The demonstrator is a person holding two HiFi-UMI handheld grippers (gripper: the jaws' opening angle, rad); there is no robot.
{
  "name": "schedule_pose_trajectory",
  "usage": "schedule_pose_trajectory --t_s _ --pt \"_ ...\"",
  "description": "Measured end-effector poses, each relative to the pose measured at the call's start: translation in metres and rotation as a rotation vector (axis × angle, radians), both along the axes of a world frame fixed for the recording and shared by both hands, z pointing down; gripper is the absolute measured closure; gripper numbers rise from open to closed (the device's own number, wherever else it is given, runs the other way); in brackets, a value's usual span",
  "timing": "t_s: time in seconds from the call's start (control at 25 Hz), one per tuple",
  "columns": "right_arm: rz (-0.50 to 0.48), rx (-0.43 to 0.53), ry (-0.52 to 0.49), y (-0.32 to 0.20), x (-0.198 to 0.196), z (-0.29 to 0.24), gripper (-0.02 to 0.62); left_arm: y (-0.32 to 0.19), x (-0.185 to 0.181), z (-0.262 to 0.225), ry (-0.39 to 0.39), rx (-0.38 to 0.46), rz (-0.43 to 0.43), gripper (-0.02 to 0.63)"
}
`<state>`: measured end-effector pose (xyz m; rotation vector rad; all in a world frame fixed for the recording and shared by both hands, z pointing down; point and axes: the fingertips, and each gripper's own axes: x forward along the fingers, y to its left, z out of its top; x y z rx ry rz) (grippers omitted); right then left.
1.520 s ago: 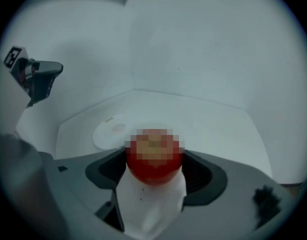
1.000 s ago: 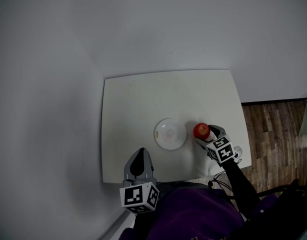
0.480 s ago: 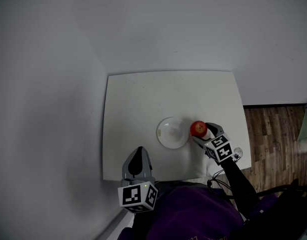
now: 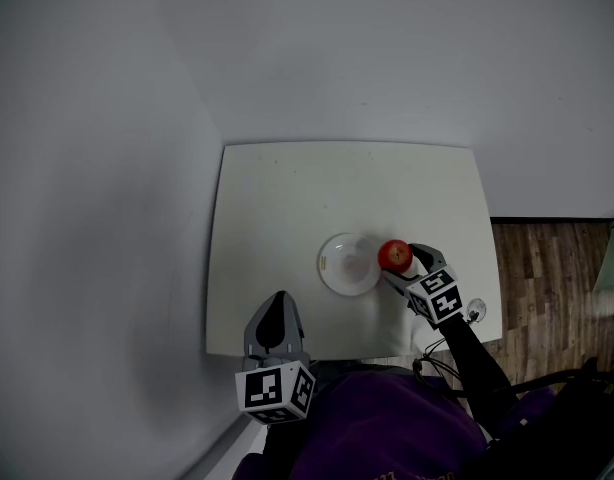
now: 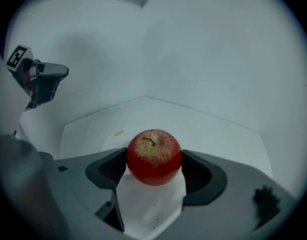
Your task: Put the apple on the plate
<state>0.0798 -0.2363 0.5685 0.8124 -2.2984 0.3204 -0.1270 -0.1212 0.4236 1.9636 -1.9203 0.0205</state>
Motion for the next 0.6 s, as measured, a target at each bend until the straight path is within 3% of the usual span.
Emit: schedule_pose_trajectory --t_s 0.6 --pt "-0.045 0.003 -0.023 0.003 -0.029 -0.002 0.245 0.006 -0.009 -0.004 -0.001 -0.001 -0.022 0.600"
